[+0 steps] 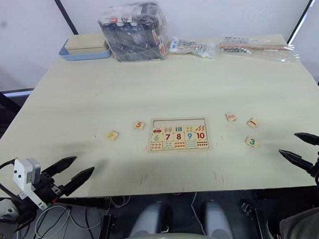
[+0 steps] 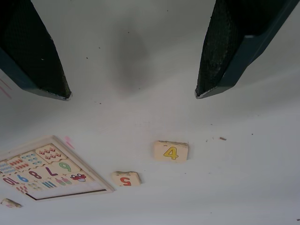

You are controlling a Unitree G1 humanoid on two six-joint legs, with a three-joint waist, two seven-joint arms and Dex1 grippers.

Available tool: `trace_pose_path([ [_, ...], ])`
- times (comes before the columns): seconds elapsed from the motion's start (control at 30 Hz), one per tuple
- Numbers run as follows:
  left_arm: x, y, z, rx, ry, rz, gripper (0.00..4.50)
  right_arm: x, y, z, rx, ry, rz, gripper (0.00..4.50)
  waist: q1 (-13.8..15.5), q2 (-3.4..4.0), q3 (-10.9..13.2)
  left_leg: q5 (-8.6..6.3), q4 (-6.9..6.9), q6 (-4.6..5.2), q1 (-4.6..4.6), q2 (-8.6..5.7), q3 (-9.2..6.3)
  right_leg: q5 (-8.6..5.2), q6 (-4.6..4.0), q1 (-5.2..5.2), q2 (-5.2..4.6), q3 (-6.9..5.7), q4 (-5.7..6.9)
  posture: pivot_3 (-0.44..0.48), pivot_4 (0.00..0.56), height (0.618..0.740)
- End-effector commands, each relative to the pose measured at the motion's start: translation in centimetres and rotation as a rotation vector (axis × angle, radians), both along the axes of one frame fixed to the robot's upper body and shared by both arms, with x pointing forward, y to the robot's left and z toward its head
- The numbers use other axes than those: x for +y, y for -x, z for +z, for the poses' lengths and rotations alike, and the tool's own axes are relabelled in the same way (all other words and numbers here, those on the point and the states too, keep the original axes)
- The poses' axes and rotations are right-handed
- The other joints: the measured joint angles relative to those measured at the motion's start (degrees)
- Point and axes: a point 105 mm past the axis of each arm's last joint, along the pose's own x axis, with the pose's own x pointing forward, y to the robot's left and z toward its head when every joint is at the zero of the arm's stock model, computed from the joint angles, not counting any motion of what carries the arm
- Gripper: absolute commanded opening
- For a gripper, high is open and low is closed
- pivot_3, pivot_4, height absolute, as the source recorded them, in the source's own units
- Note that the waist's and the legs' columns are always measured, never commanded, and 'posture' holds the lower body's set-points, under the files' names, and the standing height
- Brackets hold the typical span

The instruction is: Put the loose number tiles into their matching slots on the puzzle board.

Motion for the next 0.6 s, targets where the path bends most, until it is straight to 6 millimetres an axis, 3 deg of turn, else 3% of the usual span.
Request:
trace_pose_path([
  [0.03,-0.2,-0.1,0.7,-0.041,-0.007,-0.007,4.50,0.1,-0.3,1.2,-0.047,0.002,-0.002,4.45,0.00,0.00,0.00,0.00,0.00,0.00,0.00,0.00,0.00,0.00,0.00,0.00,0.00,0.00,0.00,0.000,0.150,0.740],
  [0.27,-1.8,-0.8,1.9,-0.079,0.010,-0.085,4.50,2.0,-2.4,3.0,-0.075,-0.018,0.026,4.45,-0.02,0.01,0.00,0.00,0.00,0.00,0.00,0.02,0.00,0.01,0.00,0.00,0.04,0.00,0.00,0.000,0.150,0.740],
  [0.43,-3.5,-0.5,2.9,-0.116,0.010,-0.195,4.50,2.9,-3.3,3.2,-0.036,0.026,0.060,4.45,0.04,0.03,0.02,0.00,-0.01,0.01,-0.06,0.03,0.00,0.01,-0.01,0.00,0.00,-0.04,-0.10,0.000,0.150,0.740],
  [0.6,-5.5,0.0,4.0,-0.153,0.031,-0.336,4.50,3.8,-6.1,3.7,0.009,0.042,0.073,4.45,-0.08,0.07,0.04,-0.01,0.00,0.02,-0.07,0.04,0.04,0.06,-0.05,-0.01,-0.01,-0.05,-0.14,0.000,0.150,0.740],
])
